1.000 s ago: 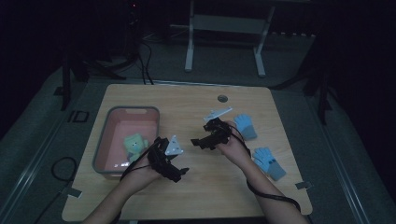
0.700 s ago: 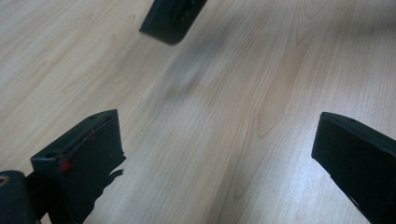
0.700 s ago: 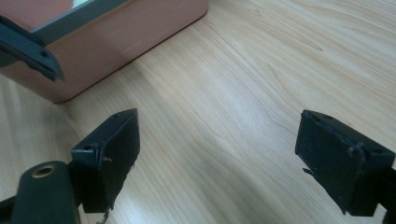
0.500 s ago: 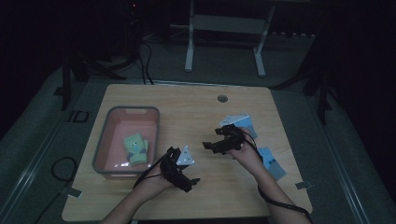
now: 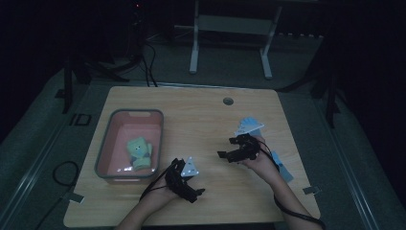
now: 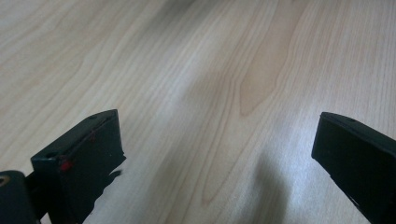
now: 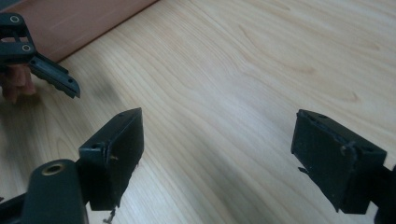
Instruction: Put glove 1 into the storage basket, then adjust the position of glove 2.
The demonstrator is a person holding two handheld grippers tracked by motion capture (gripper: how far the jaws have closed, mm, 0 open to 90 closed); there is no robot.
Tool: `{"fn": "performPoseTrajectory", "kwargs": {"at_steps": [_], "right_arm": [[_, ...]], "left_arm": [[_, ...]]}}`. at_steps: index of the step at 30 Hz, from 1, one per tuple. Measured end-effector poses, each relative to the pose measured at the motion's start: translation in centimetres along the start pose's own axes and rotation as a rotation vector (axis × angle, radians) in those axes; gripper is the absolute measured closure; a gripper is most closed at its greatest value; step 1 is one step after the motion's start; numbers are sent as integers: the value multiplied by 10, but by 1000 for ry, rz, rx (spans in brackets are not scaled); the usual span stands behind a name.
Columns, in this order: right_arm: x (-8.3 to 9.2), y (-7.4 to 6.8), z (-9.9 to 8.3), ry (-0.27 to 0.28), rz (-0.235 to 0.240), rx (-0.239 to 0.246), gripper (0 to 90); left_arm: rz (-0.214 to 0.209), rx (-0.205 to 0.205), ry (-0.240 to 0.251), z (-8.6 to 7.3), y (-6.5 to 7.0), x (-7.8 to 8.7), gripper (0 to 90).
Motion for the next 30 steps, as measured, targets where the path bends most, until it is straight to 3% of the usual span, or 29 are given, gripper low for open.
{"fn": "performPoseTrajectory", "kwargs": {"at_steps": [3,10,14,15,16,21,24,30], "right_arm": [[3,4,-8,-4,-1,-6,181],[16,18,-23,2,-23,-43,184],[24,33,-32,-17,-87,-76,200],[24,33,-32,-17,-87,-76,228],[31,46,-33,-3,-136,-84,292],[45,70,-29,26,-202,-102,492],[49,89,-25,25,-247,-123,563],[42,117,-17,5,-301,-92,620]], "left_arm": [[-25,-5,-5,-5,4,-3,25],[-22,5,2,-9,3,-2,25],[-29,22,12,-10,2,-2,24],[-23,27,13,-11,1,-3,24],[-22,27,12,-11,1,-3,24],[-15,24,24,-10,3,-1,25],[-6,28,40,-9,4,-1,24],[3,30,45,-10,3,-1,24]]}}
Point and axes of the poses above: each handheld gripper's, and its own axes: x roughly backward along the jaws, z roughly out of its top, y roughly to its right, the point moved 9 cm from there along -x, roughly forward along the jaws, and after that the axes turned 1 degree about -x, right-handed, at the moved point
